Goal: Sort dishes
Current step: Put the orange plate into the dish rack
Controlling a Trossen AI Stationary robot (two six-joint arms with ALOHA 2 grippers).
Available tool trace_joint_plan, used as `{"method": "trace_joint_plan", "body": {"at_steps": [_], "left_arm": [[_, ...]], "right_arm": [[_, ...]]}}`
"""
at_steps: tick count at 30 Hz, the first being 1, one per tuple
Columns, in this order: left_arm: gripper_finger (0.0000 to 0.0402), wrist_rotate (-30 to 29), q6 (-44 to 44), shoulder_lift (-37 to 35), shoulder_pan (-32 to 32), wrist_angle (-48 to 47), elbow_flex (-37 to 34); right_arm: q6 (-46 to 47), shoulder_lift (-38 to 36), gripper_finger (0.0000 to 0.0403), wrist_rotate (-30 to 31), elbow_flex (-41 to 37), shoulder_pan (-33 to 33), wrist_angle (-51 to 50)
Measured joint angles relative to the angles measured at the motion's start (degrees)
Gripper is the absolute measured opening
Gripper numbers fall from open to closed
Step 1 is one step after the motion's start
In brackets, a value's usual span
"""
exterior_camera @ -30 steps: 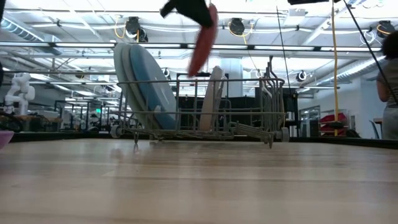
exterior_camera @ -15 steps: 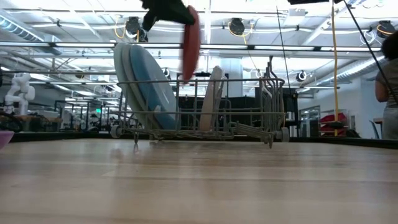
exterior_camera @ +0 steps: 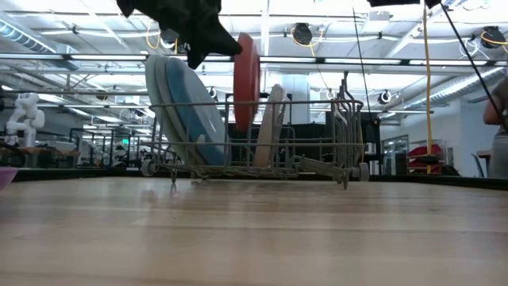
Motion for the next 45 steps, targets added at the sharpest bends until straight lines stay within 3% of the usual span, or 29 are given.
{"method": "trace_joint_plan", "body": {"at_steps": [5,12,28,45], "left_arm": [[0.0000,7.35,-0.44,0.00,4.39,4.57,-3.04],[0.0000,11.94,-3.08,-0.02,7.68,8.94,-6.46],[0.0000,11.10,-10.56,0.00,8.46,8.84,-9.34],[0.0003,10.06,-10.82,-0.35,8.46,7.18,-8.84]], "right_arm": [[0.77,0.00,0.0132,-0.10,0.00,0.00,0.05],[0.84,0.00,0.0132,0.07,0.00,0.00,0.05],[0.41,0.00,0.0132,0.15,0.00,-0.02,0.13],[-0.69,0.00,0.0132,0.14,0.00,-0.02,0.14]]}}
